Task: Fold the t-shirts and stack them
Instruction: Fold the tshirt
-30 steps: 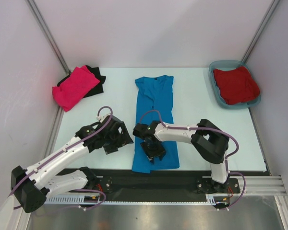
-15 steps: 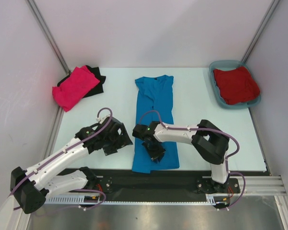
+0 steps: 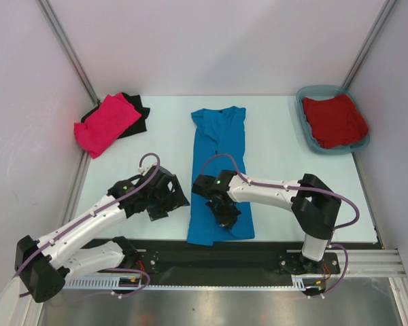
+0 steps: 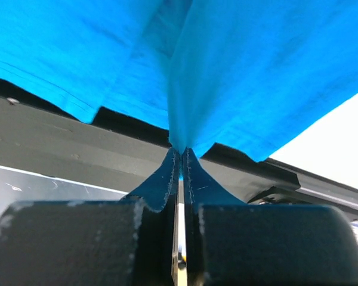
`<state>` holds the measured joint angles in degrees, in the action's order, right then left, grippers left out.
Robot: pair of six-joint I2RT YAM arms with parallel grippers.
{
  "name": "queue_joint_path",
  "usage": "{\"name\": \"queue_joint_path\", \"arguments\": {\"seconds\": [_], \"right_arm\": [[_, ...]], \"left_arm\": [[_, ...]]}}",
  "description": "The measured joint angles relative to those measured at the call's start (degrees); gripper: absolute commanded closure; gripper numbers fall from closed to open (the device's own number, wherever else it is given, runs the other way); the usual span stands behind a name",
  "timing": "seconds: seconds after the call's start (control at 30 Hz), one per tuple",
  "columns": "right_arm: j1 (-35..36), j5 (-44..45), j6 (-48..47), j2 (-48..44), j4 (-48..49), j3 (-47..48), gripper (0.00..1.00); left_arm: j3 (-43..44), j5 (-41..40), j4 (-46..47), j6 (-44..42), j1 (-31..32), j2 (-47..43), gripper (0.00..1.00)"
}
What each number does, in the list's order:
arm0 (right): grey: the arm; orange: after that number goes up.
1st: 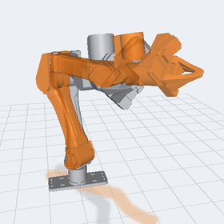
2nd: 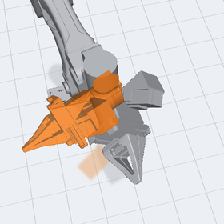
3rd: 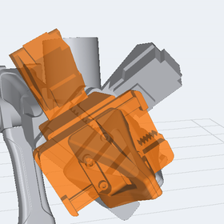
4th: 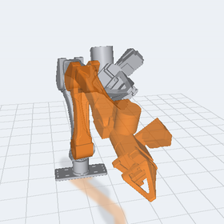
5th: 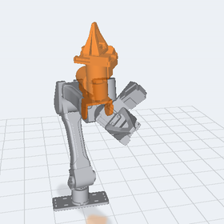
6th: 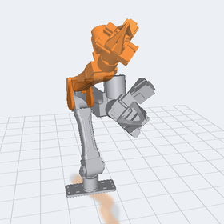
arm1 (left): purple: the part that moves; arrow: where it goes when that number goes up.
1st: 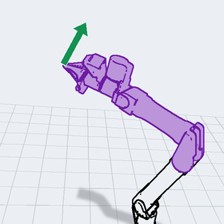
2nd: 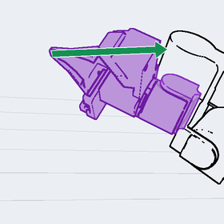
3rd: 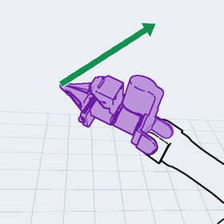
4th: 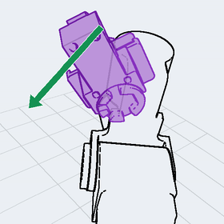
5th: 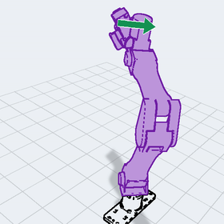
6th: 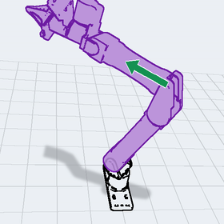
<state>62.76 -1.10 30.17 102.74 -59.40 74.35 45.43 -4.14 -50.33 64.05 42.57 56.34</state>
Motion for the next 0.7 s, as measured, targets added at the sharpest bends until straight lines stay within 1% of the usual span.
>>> {"name": "queue_joint_path", "arguments": {"seconds": [0.13,0.17,0.2,0.23,0.27,0.3,0.33,0.4,0.57,0.7], "right_arm": [[0.5,-1.5,-0.2,-0.7,-0.2,-2.6,0.99],[0.7,-1.9,-0.2,-1.0,-0.4,-3.4,0.96],[0.8,-2.1,-0.2,-1.2,-0.5,-3.9,0.9],[0.8,-2.5,-0.3,-1.2,-0.6,-4.3,0.79],[0.8,-2.9,-0.3,-1.2,-0.5,-4.7,0.64],[0.8,-3.3,-0.5,-1.2,-0.6,-5.0,0.47],[0.8,-3.9,-0.4,-1.2,-0.7,-5.0,0.42],[1.0,-4.3,-0.9,-1.2,-0.6,-5.0,0.38],[1.0,-4.3,-1.3,-1.2,-1.0,-3.7,0.36],[0.7,-4.4,-1.3,-1.2,-0.8,-1.7,0.37]], "left_arm": [[-0.1,0.3,0.2,0.0,0.0,0.4,0.07],[-0.3,0.4,0.4,0.0,0.0,0.4,0.07],[-0.5,0.5,0.6,0.0,0.0,0.4,0.07],[-0.9,0.7,0.9,0.0,0.0,0.4,0.08],[-1.2,0.9,1.0,0.0,0.0,0.4,0.08],[-1.5,1.2,1.2,0.1,0.0,0.4,0.07],[-1.6,1.4,1.3,0.1,0.0,0.4,0.07],[-1.7,1.6,1.6,0.1,0.0,0.7,0.07],[-1.6,1.7,1.7,0.4,0.0,1.0,0.07],[-1.4,0.7,1.0,0.5,0.0,1.0,0.07]]}}
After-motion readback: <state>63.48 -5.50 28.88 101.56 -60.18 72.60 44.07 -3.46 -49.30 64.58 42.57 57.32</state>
